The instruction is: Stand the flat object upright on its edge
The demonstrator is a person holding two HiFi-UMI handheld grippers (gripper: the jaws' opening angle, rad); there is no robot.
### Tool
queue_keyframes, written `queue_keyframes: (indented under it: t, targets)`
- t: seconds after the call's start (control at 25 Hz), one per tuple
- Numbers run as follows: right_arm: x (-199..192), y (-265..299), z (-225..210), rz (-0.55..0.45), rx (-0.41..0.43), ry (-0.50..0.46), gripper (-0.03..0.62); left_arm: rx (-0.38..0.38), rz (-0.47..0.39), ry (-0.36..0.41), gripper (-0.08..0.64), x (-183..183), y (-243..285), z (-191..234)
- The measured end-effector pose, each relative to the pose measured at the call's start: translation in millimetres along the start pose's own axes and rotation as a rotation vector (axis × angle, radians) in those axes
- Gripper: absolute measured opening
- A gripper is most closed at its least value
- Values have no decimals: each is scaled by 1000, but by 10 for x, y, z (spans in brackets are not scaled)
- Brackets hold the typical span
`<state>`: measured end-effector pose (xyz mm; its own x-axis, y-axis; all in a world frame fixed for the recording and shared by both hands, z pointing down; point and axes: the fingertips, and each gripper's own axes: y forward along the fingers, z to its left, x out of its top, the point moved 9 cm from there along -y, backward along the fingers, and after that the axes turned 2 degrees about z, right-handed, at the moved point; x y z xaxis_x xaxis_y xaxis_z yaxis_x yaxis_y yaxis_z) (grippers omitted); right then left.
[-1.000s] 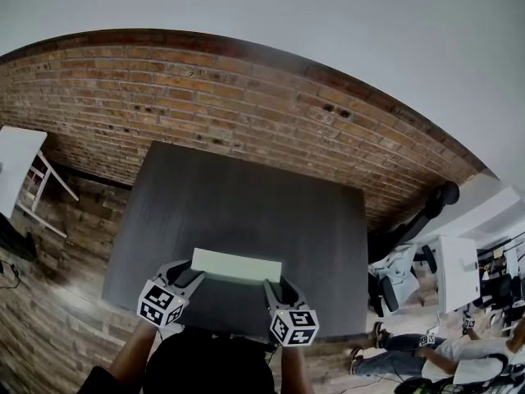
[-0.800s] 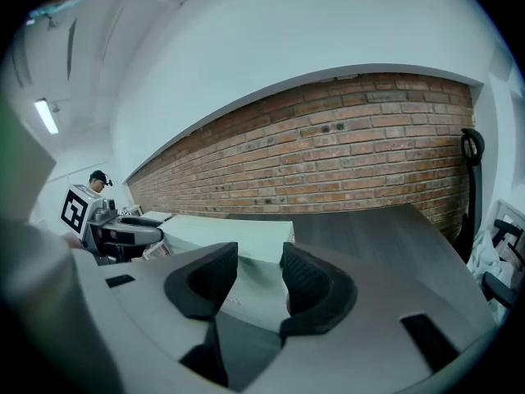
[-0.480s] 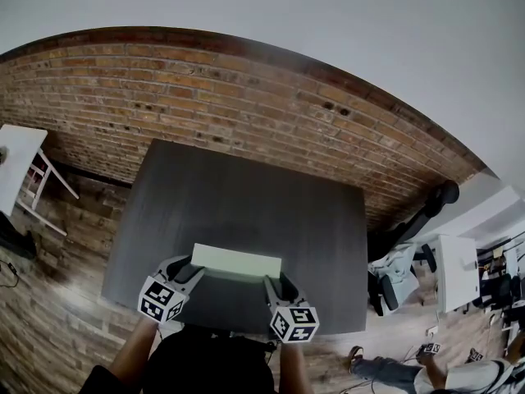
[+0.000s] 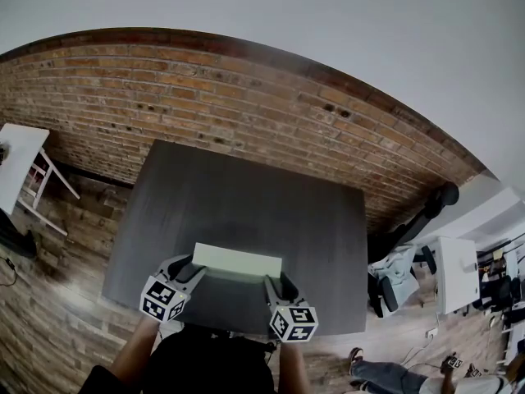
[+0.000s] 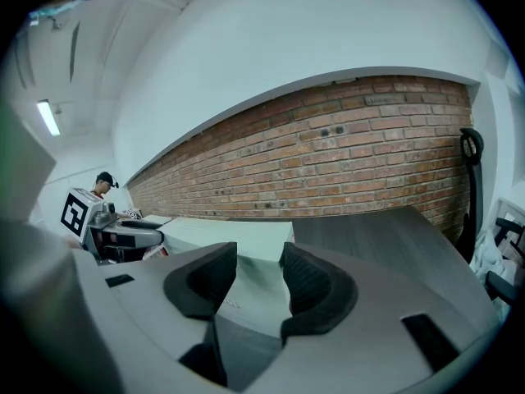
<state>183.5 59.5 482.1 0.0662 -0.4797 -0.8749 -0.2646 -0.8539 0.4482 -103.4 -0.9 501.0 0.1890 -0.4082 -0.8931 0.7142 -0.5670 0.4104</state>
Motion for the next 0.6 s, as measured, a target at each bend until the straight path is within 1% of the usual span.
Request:
queue_keyframes:
  t: [0.16,0.28,0.6]
  targets:
    - [-1,-4,8,-4,7,-18,196,-5,-20,-3,183,-18,-17,-5]
    - [-1,6,-2,-13,6,-10,199,-17,-33,3,183,-27,-5,2]
    - [6,23,-2,-32,3,3,199,-5,-28,-7,183,-38,-5,53]
